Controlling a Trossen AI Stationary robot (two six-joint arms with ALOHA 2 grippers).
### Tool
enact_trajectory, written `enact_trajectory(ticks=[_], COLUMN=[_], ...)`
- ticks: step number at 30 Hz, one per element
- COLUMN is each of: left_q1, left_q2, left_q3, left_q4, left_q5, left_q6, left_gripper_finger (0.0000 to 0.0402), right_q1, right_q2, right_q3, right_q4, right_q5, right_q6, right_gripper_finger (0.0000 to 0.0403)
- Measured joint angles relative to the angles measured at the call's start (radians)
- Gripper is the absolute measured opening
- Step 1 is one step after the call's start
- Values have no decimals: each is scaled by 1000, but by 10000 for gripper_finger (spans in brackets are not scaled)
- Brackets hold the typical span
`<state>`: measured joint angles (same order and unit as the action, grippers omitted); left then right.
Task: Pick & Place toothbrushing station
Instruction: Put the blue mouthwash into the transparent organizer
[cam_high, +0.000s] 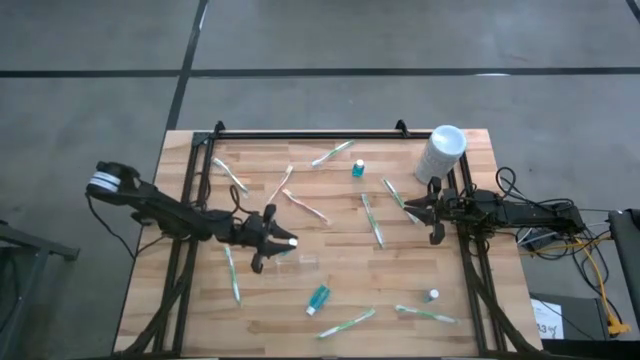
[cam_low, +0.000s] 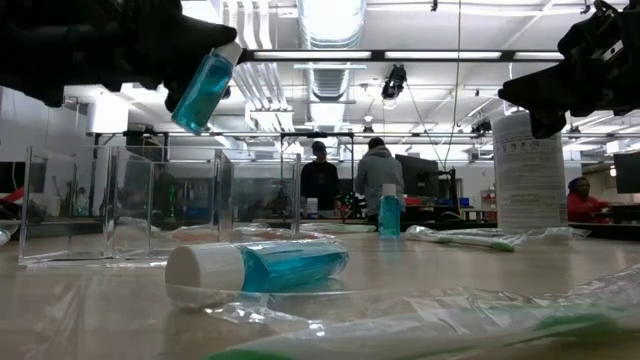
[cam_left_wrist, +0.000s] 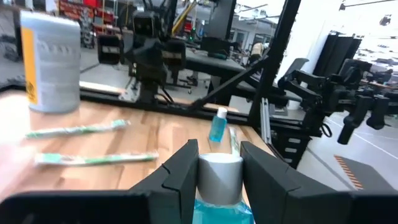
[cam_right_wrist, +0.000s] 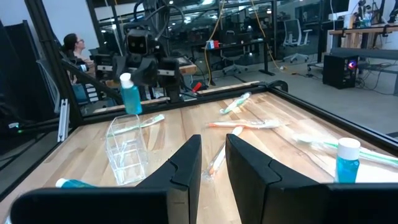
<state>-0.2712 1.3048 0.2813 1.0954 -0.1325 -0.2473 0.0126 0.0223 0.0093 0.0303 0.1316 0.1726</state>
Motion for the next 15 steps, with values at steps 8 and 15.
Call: enact_trajectory(ticks=[8, 15], left_q1=[-42, -43], left_q2=[52, 117], left_q3=[-8, -9], left_q4=[-5, -16], left_q5=[-45, -52], left_q6=[-42, -64], left_gripper_finger=[115, 115], right_q1=[0, 0], right_q2=[0, 0], right_q3=[0, 0], right_q4=[0, 0], right_q5=[0, 0], right_q6=[0, 0], right_gripper_finger=[68, 68])
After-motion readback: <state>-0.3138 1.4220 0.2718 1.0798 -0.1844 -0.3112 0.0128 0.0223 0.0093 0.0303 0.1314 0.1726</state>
